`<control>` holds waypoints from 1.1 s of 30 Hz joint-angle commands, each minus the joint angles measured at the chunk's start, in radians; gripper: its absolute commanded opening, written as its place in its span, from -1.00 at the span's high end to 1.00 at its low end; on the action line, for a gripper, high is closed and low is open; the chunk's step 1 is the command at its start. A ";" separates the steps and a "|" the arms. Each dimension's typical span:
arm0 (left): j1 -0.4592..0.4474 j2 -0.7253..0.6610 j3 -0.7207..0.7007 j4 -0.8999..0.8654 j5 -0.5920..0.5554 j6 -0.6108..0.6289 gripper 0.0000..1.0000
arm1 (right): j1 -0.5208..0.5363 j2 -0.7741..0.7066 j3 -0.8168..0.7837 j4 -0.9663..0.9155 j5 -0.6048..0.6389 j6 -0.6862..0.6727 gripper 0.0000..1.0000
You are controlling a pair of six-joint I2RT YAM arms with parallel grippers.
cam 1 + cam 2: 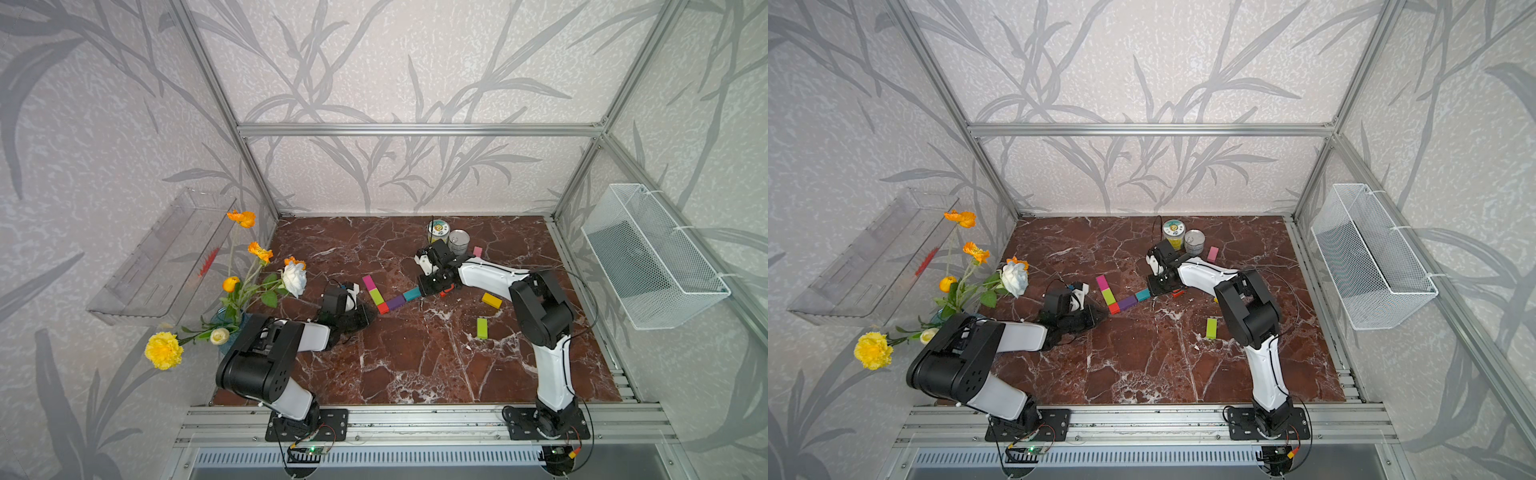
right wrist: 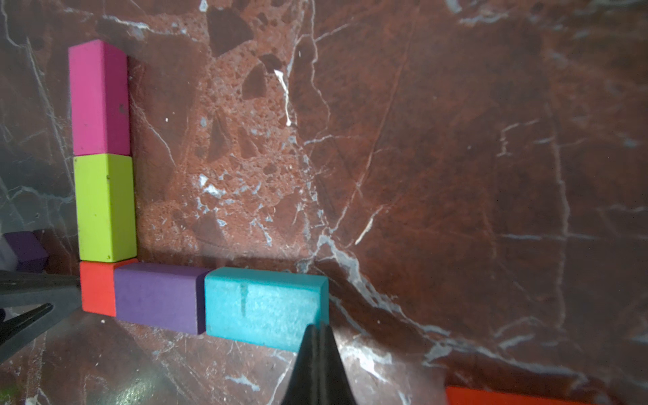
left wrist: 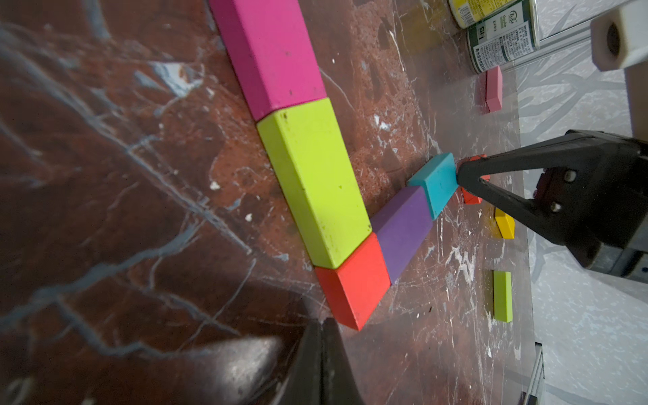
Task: Assemble the letter v with building blocks
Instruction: Assemble the building block at the center of the board.
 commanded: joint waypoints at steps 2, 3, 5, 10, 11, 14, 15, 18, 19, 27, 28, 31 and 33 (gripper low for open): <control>-0.004 0.013 0.018 -0.028 0.003 0.007 1.00 | 0.007 0.021 0.018 -0.041 -0.002 -0.002 1.00; -0.004 0.013 0.017 -0.028 0.002 0.005 1.00 | 0.006 0.018 0.015 -0.042 -0.001 -0.001 1.00; -0.004 0.015 0.016 -0.026 0.001 0.006 1.00 | 0.007 0.015 0.009 -0.041 0.002 -0.004 1.00; -0.004 0.018 0.014 -0.025 0.003 0.006 1.00 | 0.005 0.005 -0.001 -0.032 0.011 -0.002 1.00; -0.004 0.020 0.014 -0.025 0.002 0.005 1.00 | 0.005 0.002 -0.003 -0.028 0.012 -0.001 1.00; -0.004 0.019 0.015 -0.023 0.001 0.004 1.00 | 0.005 -0.008 -0.001 -0.019 0.012 -0.002 1.00; -0.004 0.020 0.013 -0.023 0.002 0.004 1.00 | 0.006 -0.010 0.001 -0.018 0.012 -0.003 1.00; -0.004 0.020 0.014 -0.021 0.003 0.004 1.00 | 0.004 -0.014 0.008 -0.017 0.008 -0.008 1.00; -0.004 0.020 0.013 -0.021 0.002 0.004 1.00 | 0.004 -0.015 0.010 -0.018 0.006 -0.008 1.00; -0.004 0.026 0.012 -0.015 0.002 0.003 1.00 | 0.003 -0.040 -0.003 0.013 -0.012 -0.016 0.99; -0.004 0.028 0.012 -0.014 0.004 0.003 1.00 | 0.003 -0.044 -0.008 0.023 -0.019 -0.017 0.99; -0.004 0.031 0.011 -0.011 0.005 0.003 1.00 | 0.000 -0.060 -0.030 0.052 -0.027 -0.010 0.99; -0.004 0.032 0.011 -0.009 0.006 0.001 1.00 | -0.002 -0.071 -0.045 0.074 -0.031 -0.008 0.99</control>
